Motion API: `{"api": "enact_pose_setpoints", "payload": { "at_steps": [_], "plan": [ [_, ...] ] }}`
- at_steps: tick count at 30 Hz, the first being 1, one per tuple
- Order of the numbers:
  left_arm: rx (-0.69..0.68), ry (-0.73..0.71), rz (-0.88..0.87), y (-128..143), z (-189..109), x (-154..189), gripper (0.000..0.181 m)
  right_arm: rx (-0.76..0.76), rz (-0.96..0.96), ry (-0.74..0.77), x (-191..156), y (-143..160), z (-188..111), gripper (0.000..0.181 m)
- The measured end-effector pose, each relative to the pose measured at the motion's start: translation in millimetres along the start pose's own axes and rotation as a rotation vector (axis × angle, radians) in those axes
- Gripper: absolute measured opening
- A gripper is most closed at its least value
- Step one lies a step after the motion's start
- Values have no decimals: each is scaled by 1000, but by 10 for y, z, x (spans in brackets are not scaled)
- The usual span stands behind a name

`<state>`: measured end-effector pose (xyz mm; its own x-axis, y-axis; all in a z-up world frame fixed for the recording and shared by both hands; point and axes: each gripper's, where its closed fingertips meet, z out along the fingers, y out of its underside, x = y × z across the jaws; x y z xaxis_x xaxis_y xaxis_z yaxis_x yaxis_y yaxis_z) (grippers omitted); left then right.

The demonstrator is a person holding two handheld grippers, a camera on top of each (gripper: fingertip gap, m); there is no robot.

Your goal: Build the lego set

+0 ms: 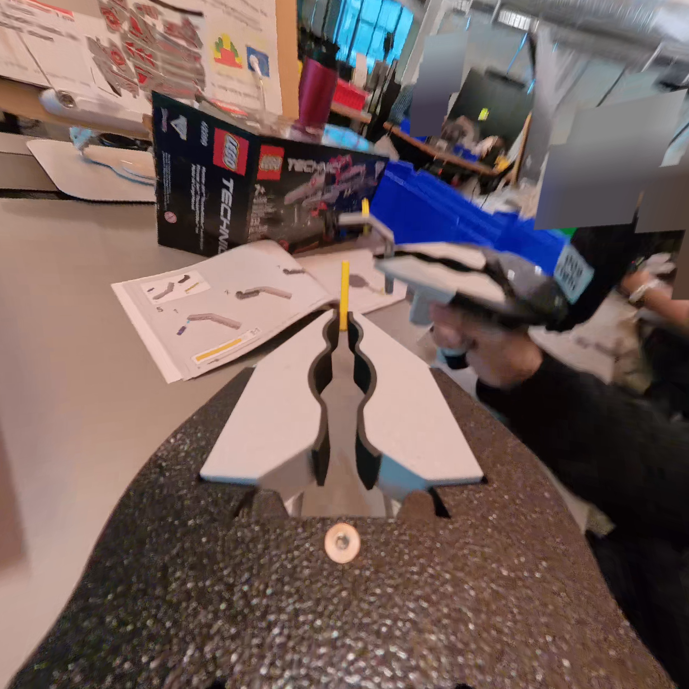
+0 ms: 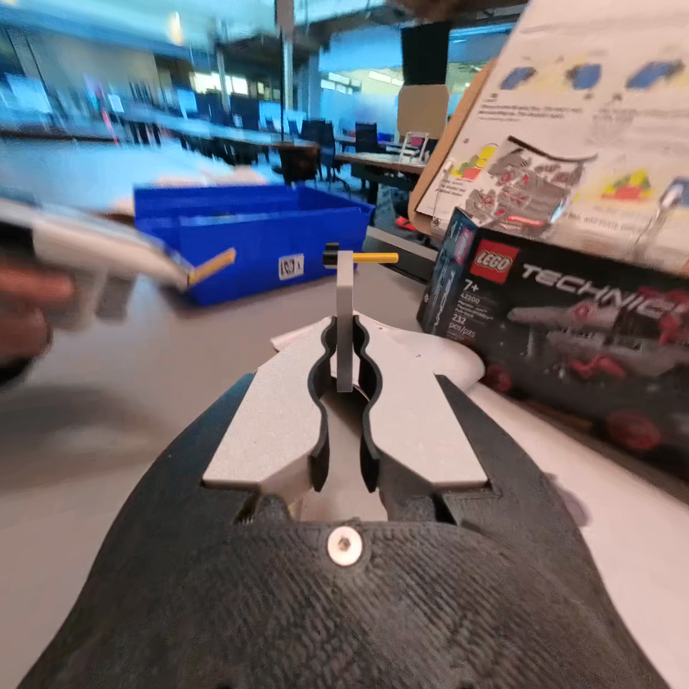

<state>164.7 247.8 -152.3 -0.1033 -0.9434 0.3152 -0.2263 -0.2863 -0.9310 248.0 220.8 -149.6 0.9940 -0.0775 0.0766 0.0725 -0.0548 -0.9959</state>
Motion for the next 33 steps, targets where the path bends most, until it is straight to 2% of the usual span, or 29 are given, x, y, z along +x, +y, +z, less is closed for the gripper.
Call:
{"api": "enact_pose_setpoints", "payload": {
  "at_steps": [3,7,10,13,17,27,33],
  "plan": [
    [-93,-68,171,294,46,105,1,103,312,-46,101,-65,-35,5],
    [-211,-155,372,609,201,200,1,161,563,-89,161,-35,-33,6],
    [-251,-189,469,678,329,275,1,201,688,-122,150,-34,-24,5],
    [-217,-189,469,626,418,378,1,237,749,-164,122,-68,-24,5],
    [-185,-146,379,583,486,449,1,273,783,-186,129,-97,-34,5],
    [-75,-69,137,297,503,443,2,306,625,-227,-28,-187,-47,5],
    [-124,-141,203,328,447,323,1,261,520,-235,-165,-154,3,5]
  ]
}}
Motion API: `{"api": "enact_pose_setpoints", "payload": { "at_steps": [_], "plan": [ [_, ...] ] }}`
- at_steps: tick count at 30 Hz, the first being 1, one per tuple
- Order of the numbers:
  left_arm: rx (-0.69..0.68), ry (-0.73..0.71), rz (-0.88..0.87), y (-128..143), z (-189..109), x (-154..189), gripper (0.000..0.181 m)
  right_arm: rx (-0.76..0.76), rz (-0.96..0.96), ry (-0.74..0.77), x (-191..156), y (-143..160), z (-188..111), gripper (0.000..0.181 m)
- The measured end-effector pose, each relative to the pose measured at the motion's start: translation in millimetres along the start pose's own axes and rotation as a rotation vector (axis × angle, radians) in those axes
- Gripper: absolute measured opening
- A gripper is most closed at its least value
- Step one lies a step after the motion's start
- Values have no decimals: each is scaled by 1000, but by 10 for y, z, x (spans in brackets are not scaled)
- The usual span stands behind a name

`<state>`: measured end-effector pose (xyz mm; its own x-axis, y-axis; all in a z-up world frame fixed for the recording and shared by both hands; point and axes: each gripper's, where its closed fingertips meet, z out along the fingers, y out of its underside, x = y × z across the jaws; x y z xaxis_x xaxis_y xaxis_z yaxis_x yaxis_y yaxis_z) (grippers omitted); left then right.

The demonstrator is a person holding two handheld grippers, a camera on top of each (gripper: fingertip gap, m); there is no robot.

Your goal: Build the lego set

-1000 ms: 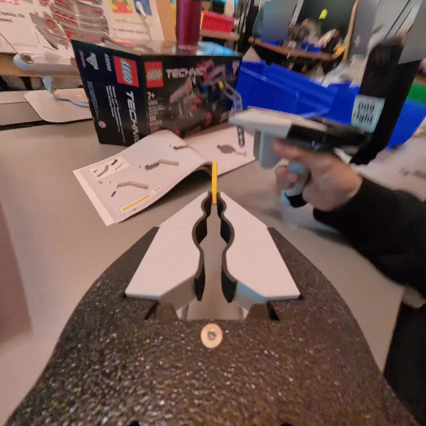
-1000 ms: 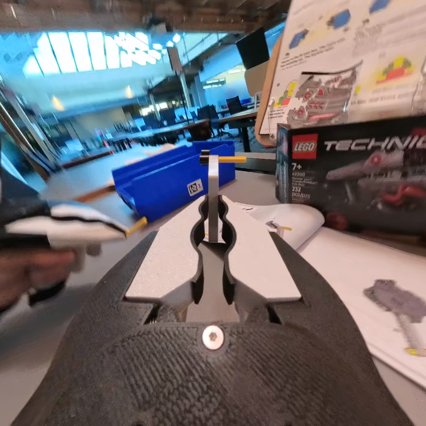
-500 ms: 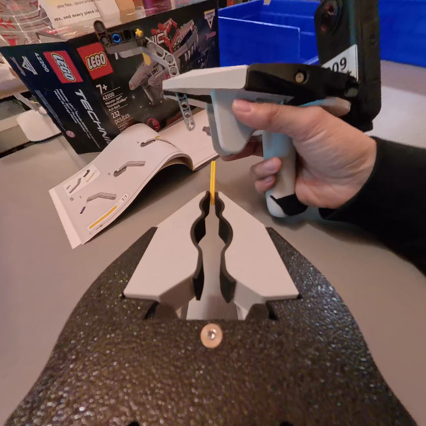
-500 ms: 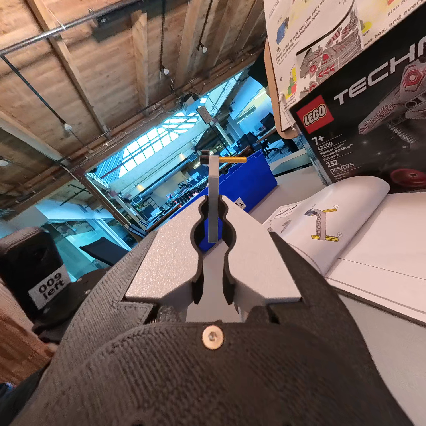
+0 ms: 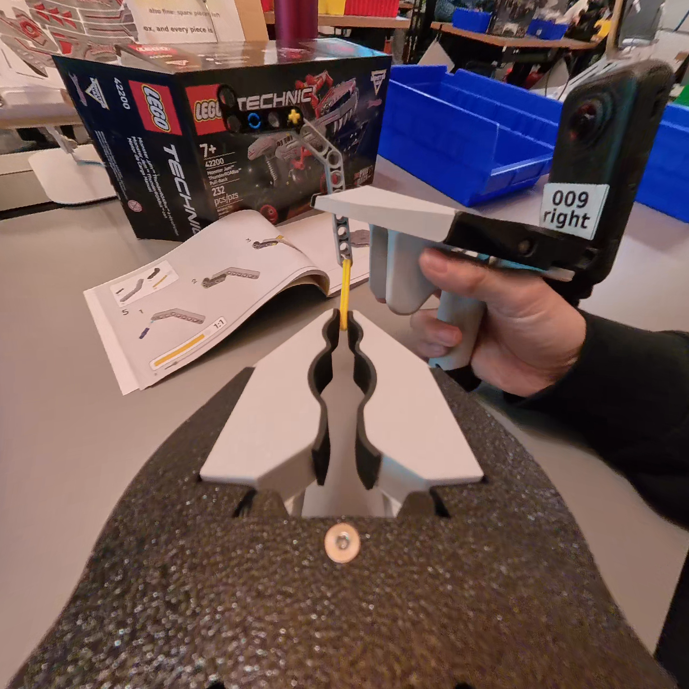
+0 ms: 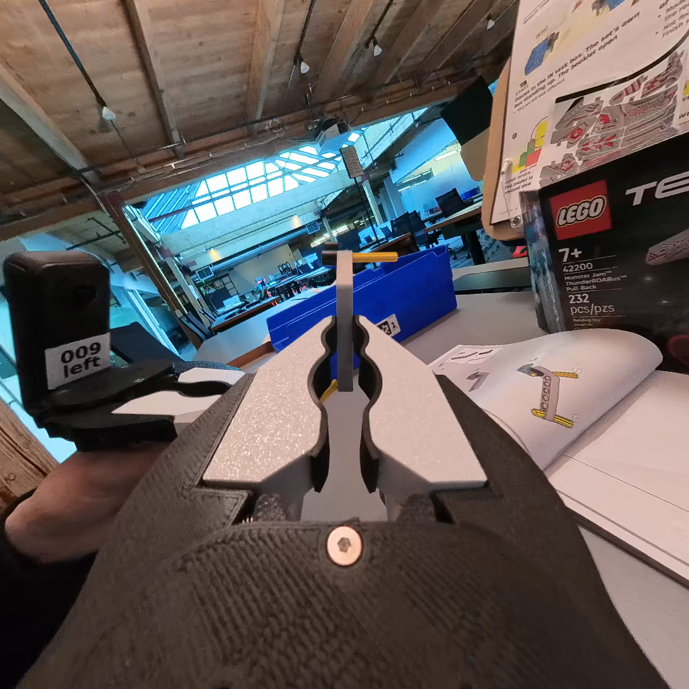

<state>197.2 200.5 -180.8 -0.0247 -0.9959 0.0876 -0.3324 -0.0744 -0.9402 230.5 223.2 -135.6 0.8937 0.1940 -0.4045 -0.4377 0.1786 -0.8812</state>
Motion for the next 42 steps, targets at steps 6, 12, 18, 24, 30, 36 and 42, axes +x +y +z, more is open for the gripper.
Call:
{"api": "enact_pose_setpoints", "payload": {
  "at_steps": [6,12,18,24,30,36,42],
  "plan": [
    [-69,-49,56,38,2,-32,2,-28,-92,43,-23,32,23,6],
    [-58,79,-152,29,-19,0,1,-96,-342,102,-74,68,32,6],
    [-69,-20,-40,35,-49,-47,1,-146,-498,154,-105,123,62,6],
    [-83,-92,70,-29,-68,-61,1,-186,-592,216,-69,150,59,6],
    [-64,-134,167,-46,-72,-64,1,-217,-535,217,-32,195,56,6],
    [-28,-125,186,-78,-77,-43,0,-261,-500,201,-17,274,60,5],
    [-55,-110,192,13,-95,-60,0,-220,-413,223,84,171,5,6]
  ]
}}
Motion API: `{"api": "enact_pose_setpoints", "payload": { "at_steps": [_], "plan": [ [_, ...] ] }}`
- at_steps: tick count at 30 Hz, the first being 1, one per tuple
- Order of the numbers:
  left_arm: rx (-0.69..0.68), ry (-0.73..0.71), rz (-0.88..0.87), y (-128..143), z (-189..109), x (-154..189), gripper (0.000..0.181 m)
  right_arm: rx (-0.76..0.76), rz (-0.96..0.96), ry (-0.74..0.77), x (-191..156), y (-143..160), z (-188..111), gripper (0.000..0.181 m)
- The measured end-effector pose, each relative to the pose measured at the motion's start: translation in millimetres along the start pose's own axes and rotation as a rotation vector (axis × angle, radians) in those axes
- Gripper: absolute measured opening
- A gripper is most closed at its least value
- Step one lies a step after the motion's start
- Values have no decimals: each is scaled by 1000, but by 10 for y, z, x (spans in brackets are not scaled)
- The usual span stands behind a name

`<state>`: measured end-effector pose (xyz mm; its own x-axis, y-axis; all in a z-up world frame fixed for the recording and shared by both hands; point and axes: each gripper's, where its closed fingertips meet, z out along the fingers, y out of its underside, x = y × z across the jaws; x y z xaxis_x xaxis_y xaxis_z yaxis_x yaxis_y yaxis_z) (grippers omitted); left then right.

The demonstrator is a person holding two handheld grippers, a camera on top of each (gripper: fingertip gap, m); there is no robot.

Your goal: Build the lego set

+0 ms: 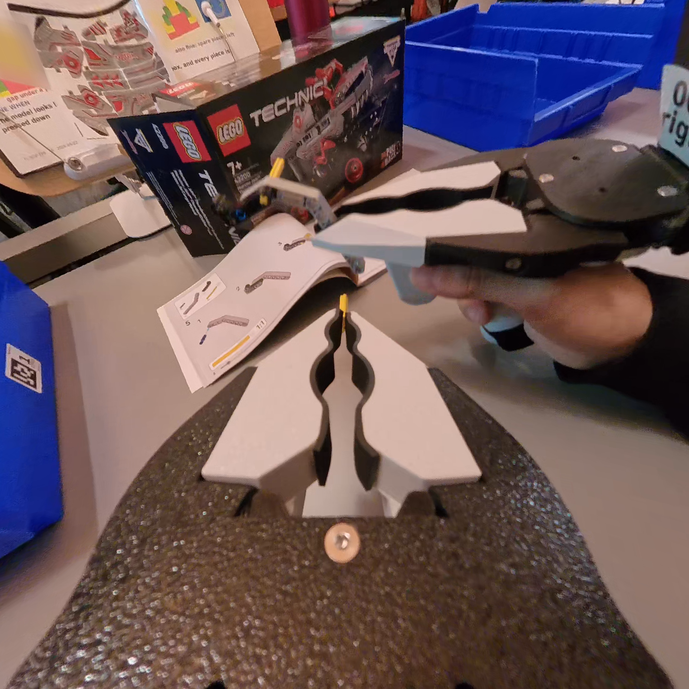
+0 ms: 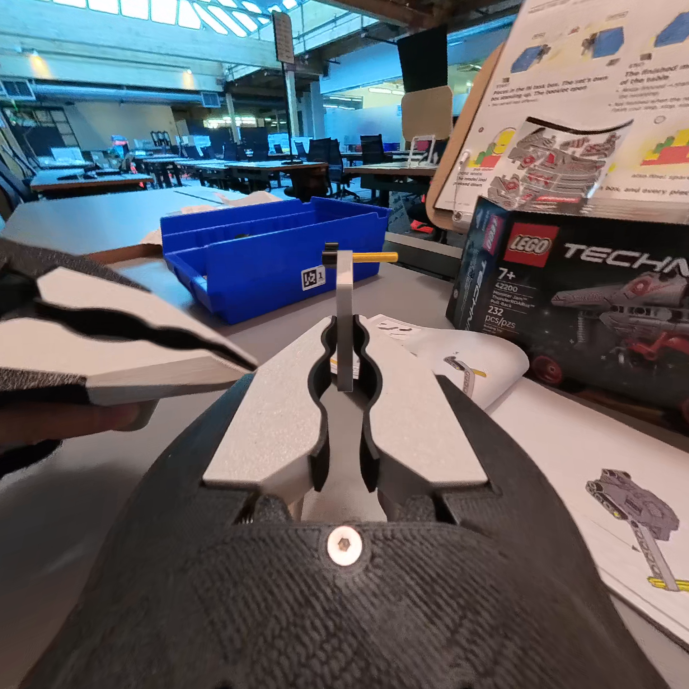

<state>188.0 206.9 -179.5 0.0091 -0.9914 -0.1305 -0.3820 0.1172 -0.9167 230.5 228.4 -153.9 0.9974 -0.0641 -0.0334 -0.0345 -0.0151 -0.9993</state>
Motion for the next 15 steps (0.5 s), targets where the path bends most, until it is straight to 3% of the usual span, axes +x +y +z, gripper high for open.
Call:
{"api": "enact_pose_setpoints", "payload": {
  "at_steps": [4,9,15],
  "plan": [
    [-83,62,22,221,1,84,0,25,103,9,116,-15,-35,5],
    [-269,156,22,690,49,204,0,46,171,29,219,-24,-64,5],
    [-316,167,54,850,63,199,0,49,184,25,226,-22,-63,5]
  ]
}}
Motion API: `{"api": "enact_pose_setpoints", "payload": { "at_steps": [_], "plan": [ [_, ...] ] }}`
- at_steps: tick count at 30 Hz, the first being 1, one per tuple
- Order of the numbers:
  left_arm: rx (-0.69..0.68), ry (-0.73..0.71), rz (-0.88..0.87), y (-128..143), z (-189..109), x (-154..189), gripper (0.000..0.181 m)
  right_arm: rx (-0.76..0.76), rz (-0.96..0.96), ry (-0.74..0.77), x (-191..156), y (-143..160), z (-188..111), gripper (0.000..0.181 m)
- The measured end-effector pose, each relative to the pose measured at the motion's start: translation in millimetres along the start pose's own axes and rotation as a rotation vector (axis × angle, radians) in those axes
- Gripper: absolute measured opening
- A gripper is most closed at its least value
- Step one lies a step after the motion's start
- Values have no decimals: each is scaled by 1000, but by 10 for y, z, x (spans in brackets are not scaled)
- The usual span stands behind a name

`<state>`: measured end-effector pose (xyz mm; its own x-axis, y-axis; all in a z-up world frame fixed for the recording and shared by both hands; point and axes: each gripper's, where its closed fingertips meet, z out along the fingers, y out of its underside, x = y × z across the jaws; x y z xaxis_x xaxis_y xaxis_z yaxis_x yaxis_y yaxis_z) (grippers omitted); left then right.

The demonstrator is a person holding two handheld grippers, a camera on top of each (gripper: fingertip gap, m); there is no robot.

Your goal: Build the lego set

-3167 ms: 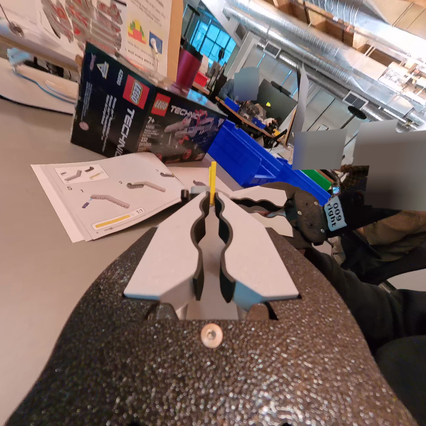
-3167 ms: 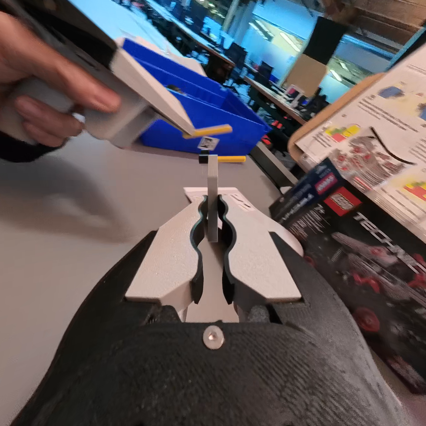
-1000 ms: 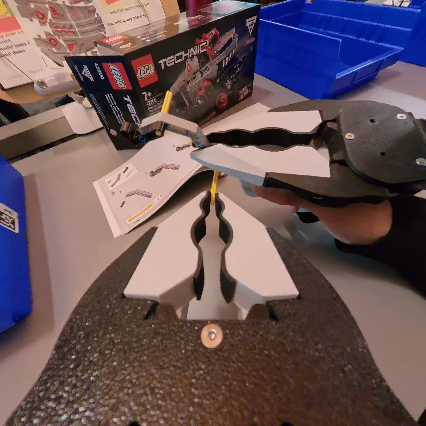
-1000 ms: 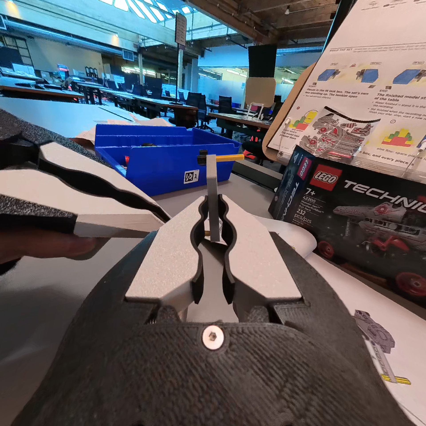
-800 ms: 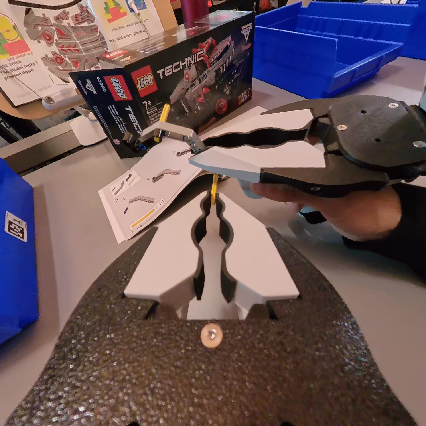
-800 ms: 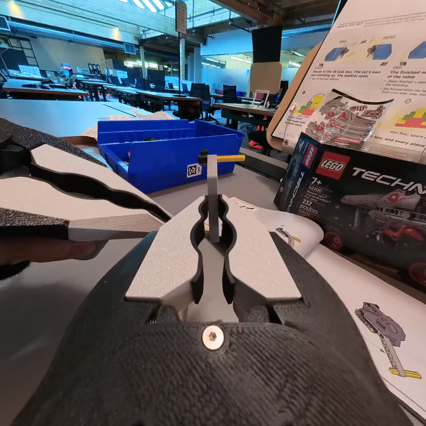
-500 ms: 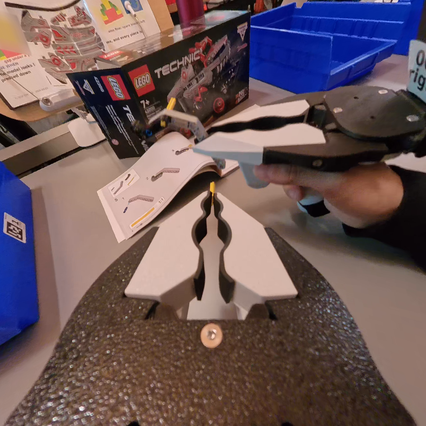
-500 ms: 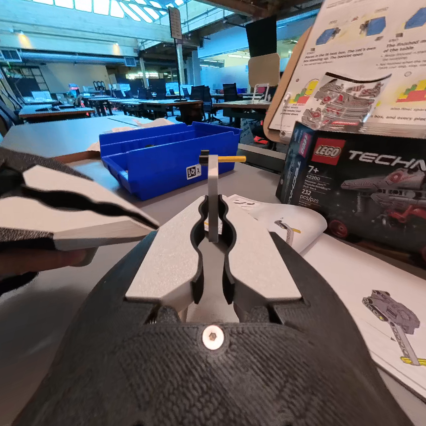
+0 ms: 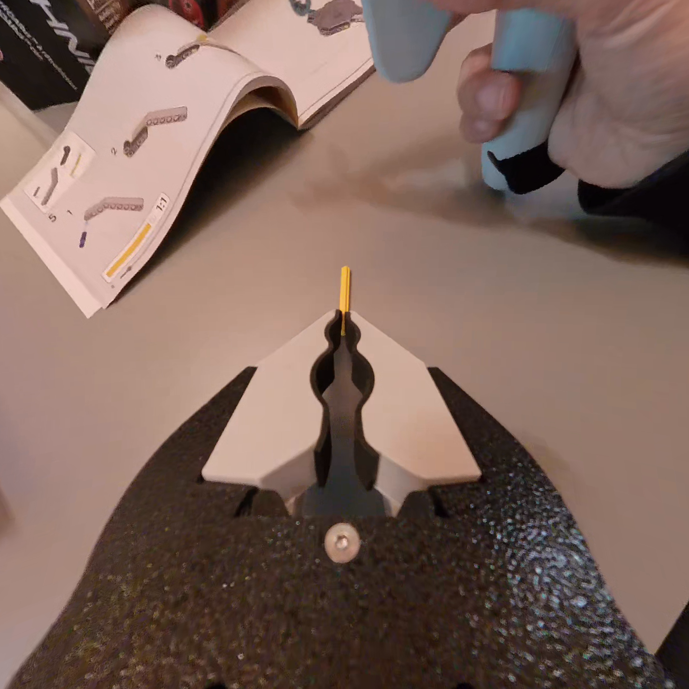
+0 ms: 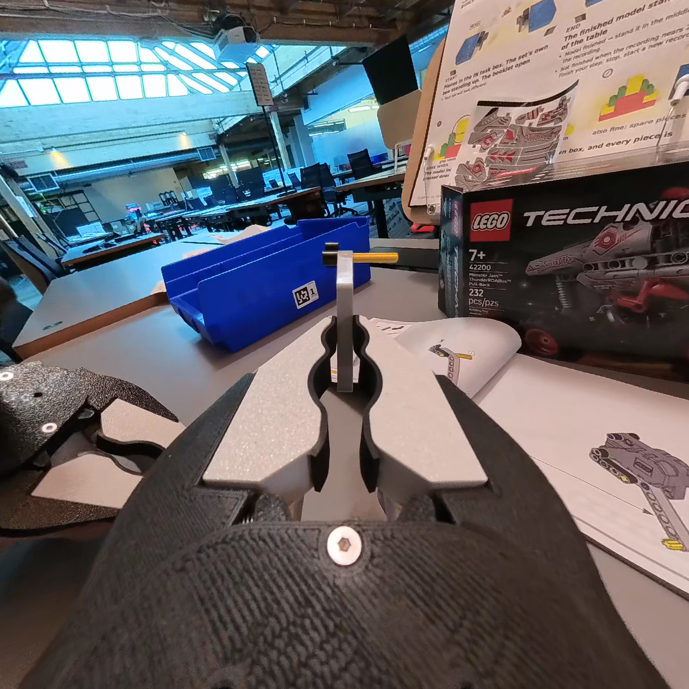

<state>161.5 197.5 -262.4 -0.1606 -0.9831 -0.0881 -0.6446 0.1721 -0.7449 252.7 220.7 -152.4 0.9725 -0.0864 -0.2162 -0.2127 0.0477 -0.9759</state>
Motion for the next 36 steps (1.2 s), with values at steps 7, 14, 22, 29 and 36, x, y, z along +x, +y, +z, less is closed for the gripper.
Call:
{"api": "enact_pose_setpoints", "payload": {
  "at_steps": [7,14,22,29,36],
  "plan": [
    [2,5,13,-1,-3,3,0,-5,-8,-1,-8,4,1,5],
    [5,35,0,48,-74,11,11,-4,-7,-2,-8,2,-3,5],
    [-11,16,-15,100,-92,-37,11,-6,-2,-13,-27,6,3,6],
    [-19,65,-37,13,25,16,1,31,145,-83,-63,-14,1,5],
    [91,6,-30,-242,-78,11,1,83,334,-165,-67,-50,-14,5]
  ]
}}
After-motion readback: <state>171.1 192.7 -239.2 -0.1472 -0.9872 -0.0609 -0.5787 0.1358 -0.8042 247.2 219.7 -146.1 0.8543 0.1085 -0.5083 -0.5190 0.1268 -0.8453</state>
